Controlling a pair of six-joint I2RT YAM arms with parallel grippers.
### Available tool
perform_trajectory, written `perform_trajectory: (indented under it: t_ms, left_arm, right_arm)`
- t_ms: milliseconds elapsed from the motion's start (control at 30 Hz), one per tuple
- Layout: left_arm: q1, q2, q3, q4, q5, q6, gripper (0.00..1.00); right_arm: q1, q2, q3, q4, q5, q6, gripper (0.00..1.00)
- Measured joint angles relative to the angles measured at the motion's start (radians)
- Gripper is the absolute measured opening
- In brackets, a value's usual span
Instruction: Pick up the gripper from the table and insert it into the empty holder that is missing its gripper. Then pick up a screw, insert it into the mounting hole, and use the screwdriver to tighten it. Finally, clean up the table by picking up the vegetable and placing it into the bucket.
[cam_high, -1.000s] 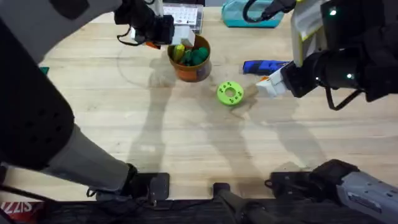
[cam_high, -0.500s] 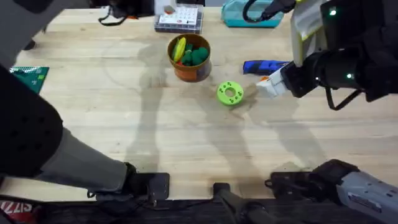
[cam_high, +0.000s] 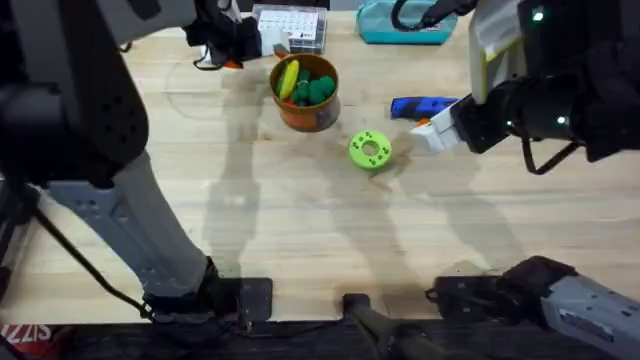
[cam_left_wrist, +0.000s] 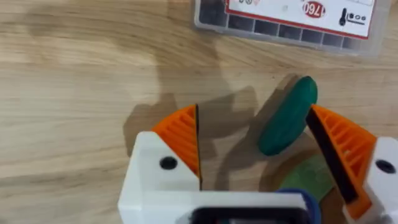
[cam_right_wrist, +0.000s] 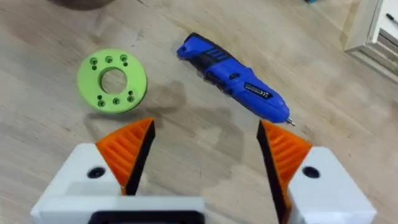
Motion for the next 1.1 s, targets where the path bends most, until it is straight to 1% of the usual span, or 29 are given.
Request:
perform_trajectory:
  t_ms: [167,267,367,467,567,633,767,800,833,900,1000,1100]
  left_arm:
    - [-0.02,0.04,0.0,0.024,0.049,-0.004,0.988]
    - [-0.05,0.053,0.0,0.029,0.061,-0.006,0.988]
    - [-0.091,0.056,0.0,0.029,0.063,0.015,0.988]
    - [-0.136,0.056,0.002,0.026,0.05,0.041,0.988]
    - [-0.167,0.056,0.009,0.025,0.015,0.055,0.988]
    - [-0.174,0.056,0.013,0.025,-0.003,0.062,0.988]
    - [-0.17,0.056,0.014,0.024,-0.025,0.067,0.981]
    - [-0.168,0.056,0.014,0.025,-0.03,0.067,0.95]
    - [-0.166,0.056,0.014,0.025,-0.036,0.067,0.881]
    - [-0.164,0.056,0.014,0.026,-0.05,0.068,0.698]
    - [-0.165,0.058,0.015,0.023,-0.078,0.076,0.478]
    - [-0.165,0.068,0.015,0.018,-0.098,0.087,0.366]
  right_arm:
    - [0.0,0.0,0.0,0.008,0.0,0.0,0.994]
    - [0.0,0.0,0.0,0.019,0.0,0.001,0.994]
    - [0.0,0.0,0.0,0.025,0.0,0.001,0.994]
    - [0.0,0.0,0.0,0.025,0.0,0.001,0.994]
    - [0.0,0.0,0.0,0.025,0.0,0.001,0.994]
    - [0.0,0.0,0.0,0.025,0.0,0.001,0.994]
    - [0.0,0.0,0.0,0.025,0.0,0.001,0.993]
    - [0.0,0.0,0.0,0.025,0.0,0.001,0.993]
    - [0.0,0.0,0.0,0.025,0.0,0.001,0.993]
    - [0.0,0.0,0.0,0.025,0.0,0.001,0.993]
    - [0.0,0.0,0.0,0.025,0.0,0.001,0.994]
    - [0.0,0.0,0.0,0.025,0.0,0.001,0.994]
